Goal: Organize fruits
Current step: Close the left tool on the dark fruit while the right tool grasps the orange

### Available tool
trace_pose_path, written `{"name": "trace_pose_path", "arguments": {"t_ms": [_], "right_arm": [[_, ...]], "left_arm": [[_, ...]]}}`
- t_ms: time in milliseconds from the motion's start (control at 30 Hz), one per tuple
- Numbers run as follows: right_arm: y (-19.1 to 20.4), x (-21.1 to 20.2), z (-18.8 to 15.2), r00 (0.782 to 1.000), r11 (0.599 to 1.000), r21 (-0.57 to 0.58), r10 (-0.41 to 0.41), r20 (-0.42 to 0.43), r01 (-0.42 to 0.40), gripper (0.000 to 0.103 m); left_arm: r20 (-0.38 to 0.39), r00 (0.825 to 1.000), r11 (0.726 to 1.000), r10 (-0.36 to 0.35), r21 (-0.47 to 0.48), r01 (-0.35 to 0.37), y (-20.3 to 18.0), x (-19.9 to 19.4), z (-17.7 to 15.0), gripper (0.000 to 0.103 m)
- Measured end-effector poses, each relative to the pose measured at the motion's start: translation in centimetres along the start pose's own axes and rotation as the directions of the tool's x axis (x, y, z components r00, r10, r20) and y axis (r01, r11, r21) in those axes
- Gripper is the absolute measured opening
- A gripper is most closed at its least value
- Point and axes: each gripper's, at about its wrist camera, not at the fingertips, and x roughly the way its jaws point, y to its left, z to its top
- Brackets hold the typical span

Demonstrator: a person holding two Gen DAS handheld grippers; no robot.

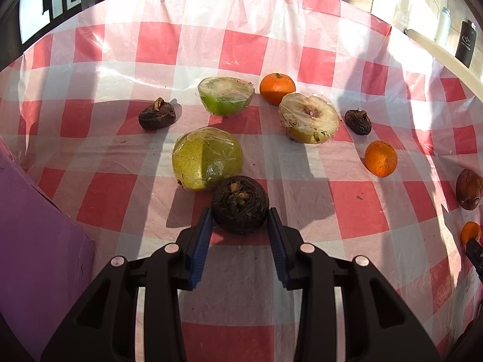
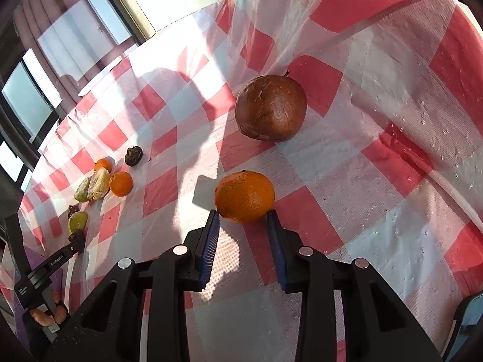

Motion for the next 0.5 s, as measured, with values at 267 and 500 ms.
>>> {"name": "trace_pose_path", "arguments": {"t_ms": [267,500], "right_arm": [[-0.1,-0.1,0.0,1.000,1.000,-0.005,0.001,-0.003,-0.001,0.033],[-0.2,-0.3,-0.1,1.000,1.000,-0.001,0.004,-0.005,-0.004,0.033]], "left_arm": [[-0.021,1.000,0.996,0.015,0.093,-0.013,-2.2,0.8,0.4,0.067],[-0.002,1.000,0.999,-0.004,0.053,0.004,-1.8,0.2,0.2,0.038]]}}
